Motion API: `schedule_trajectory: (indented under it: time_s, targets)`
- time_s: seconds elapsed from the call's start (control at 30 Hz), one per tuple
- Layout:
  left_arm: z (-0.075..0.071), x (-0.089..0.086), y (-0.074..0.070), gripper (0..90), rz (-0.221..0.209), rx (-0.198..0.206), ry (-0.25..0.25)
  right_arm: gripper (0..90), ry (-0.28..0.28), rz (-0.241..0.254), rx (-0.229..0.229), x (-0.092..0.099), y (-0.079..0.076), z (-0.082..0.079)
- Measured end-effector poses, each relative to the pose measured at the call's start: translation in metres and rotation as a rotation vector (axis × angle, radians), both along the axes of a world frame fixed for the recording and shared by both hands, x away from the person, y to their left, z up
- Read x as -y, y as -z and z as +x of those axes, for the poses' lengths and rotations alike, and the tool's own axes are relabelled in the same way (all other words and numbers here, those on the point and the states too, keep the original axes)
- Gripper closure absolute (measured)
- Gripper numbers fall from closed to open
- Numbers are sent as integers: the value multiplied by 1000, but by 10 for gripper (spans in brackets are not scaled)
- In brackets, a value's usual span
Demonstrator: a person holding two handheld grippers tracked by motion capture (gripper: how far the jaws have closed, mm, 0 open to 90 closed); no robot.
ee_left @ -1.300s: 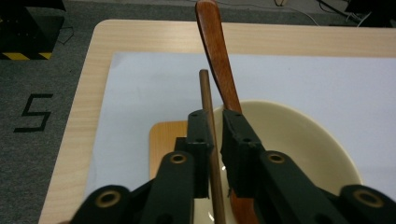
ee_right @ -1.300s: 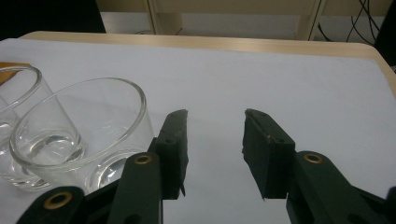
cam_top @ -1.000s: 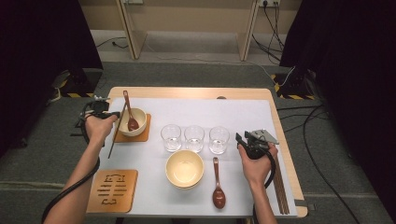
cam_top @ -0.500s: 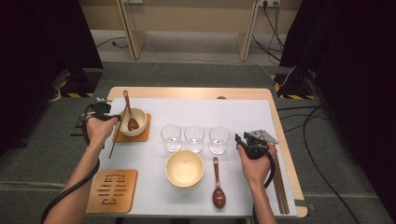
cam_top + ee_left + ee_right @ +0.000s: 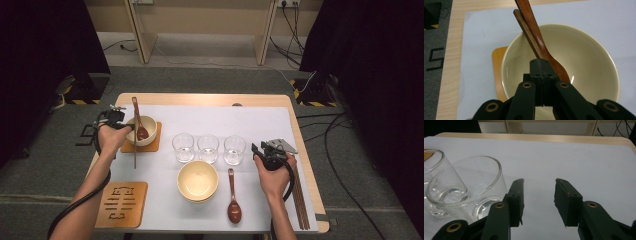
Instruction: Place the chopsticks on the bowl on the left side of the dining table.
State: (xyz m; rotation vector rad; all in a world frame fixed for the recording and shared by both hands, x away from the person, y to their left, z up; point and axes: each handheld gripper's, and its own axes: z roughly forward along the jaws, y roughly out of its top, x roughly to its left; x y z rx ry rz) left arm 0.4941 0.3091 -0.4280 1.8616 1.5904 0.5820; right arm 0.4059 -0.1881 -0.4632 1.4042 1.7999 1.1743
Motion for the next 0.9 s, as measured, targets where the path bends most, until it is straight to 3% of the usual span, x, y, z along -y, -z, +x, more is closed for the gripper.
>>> schedule_trajectory:
  time_s: [0.3, 0.53, 0.9]
  targets:
    - [0, 0, 1, 867, -1, 7, -1, 596, 2, 0, -1, 1, -1, 0]
    - [-6, -5, 0, 815, -9, 61, -5, 594, -1, -5, -3, 2, -2, 0]
    - [-21, -10, -7, 718, -14, 151, 30, 594, 2, -11, -16, 3, -4, 0]
